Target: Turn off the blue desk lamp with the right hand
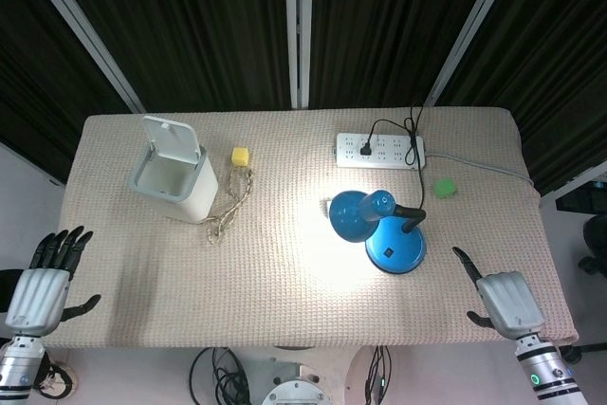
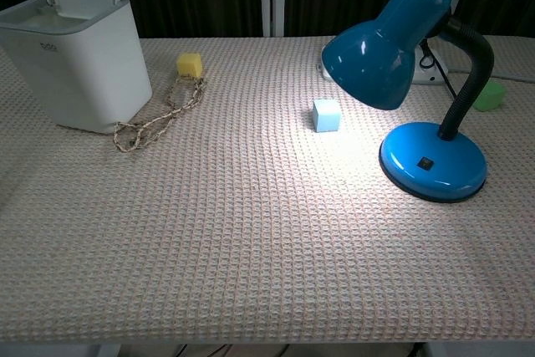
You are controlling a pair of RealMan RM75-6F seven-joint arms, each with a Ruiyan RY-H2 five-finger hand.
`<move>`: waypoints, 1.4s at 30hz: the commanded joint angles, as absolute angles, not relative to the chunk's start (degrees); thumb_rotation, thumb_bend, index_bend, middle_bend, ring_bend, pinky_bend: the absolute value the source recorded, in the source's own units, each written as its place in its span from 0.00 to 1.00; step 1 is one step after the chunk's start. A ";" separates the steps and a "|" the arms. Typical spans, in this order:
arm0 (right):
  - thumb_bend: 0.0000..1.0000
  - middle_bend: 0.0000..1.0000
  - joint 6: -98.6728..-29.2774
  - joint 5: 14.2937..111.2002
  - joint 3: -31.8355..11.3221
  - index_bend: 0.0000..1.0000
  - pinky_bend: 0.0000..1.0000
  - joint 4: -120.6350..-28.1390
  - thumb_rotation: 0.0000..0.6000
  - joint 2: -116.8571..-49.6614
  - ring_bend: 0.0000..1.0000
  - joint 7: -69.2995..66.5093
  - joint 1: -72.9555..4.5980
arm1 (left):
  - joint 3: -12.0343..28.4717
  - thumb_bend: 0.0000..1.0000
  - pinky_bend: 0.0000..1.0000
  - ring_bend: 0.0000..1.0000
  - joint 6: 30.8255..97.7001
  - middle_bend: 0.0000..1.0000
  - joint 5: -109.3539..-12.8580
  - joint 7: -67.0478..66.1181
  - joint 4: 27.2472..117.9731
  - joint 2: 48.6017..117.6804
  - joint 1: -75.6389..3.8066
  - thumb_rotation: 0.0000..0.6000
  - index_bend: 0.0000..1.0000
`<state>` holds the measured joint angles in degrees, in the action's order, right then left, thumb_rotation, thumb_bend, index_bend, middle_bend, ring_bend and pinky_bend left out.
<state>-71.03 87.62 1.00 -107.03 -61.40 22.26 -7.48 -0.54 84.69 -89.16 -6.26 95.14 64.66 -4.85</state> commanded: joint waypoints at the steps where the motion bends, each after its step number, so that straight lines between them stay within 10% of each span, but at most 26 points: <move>1: 0.00 0.94 -65.80 83.42 0.81 0.00 0.85 -107.59 1.00 -64.39 0.89 25.67 -10.29 | -0.56 0.13 0.02 0.00 84.66 0.00 -89.00 -6.22 94.96 64.75 -4.78 1.00 0.02; 14: 0.00 0.94 -54.63 65.43 -3.16 0.00 0.86 -108.25 1.00 -70.71 0.90 28.99 -19.14 | -0.18 0.13 0.02 0.00 84.30 0.00 -87.80 -4.36 93.18 65.15 -4.64 1.00 0.02; 42: 0.00 0.94 -53.26 52.36 -1.30 0.00 0.86 -108.98 1.00 -73.58 0.90 29.73 -27.82 | 0.14 0.14 0.02 0.00 84.48 0.00 -87.49 -0.58 91.00 65.21 -4.51 1.00 0.02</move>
<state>-53.22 52.41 -1.35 -108.96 -73.58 29.78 -27.76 0.14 84.48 -87.48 -0.59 91.00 65.21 -4.52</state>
